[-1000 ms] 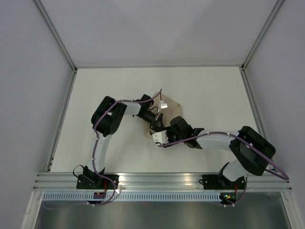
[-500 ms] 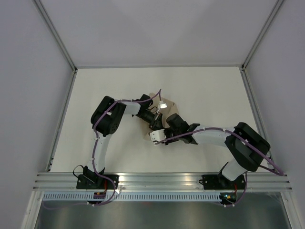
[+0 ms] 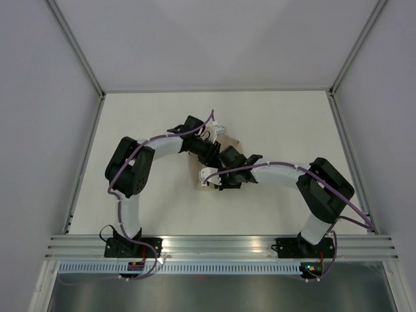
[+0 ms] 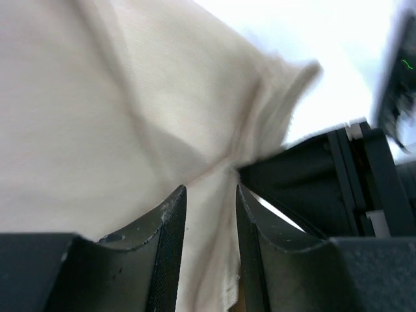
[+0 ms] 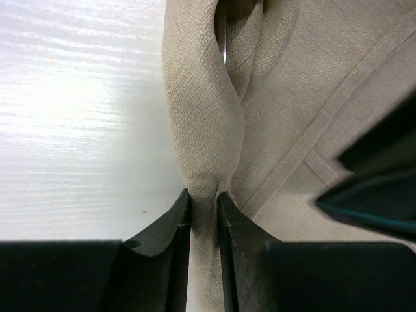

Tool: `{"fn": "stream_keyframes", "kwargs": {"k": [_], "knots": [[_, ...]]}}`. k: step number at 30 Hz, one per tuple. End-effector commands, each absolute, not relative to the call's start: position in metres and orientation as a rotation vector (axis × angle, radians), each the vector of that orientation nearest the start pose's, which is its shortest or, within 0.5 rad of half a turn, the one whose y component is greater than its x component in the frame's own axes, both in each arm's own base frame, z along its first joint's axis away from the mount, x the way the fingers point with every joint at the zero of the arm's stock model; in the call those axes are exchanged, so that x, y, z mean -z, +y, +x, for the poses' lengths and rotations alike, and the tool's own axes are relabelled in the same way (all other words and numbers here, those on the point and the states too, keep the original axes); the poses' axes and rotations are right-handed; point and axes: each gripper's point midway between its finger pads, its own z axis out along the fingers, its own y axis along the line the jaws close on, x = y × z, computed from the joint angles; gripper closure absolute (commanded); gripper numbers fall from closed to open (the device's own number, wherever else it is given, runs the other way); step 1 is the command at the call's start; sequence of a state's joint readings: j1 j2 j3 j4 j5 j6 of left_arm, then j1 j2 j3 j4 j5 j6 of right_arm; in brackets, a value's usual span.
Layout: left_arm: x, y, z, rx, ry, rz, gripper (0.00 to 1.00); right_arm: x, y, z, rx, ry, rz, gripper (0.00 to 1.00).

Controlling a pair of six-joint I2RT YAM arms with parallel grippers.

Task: Fold the napkin, place the utensils inside, and roll it up
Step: Roll the napkin with the utensil

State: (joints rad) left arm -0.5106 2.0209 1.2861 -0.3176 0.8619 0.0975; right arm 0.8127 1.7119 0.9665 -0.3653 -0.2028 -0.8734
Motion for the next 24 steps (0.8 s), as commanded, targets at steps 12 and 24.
{"fn": "stream_keyframes", "kwargs": {"k": [12,24], "knots": [[-0.217,-0.221,0.405,0.493,1.943,0.389,0.55,0.012,0.263,0.2,-0.786,2.342,-1.974,0.79],[-0.254,-0.22,0.319,0.26,1.586,0.531,0.53,0.018,0.262,0.225,-1.208,2.403,-2.03,0.78]]}}
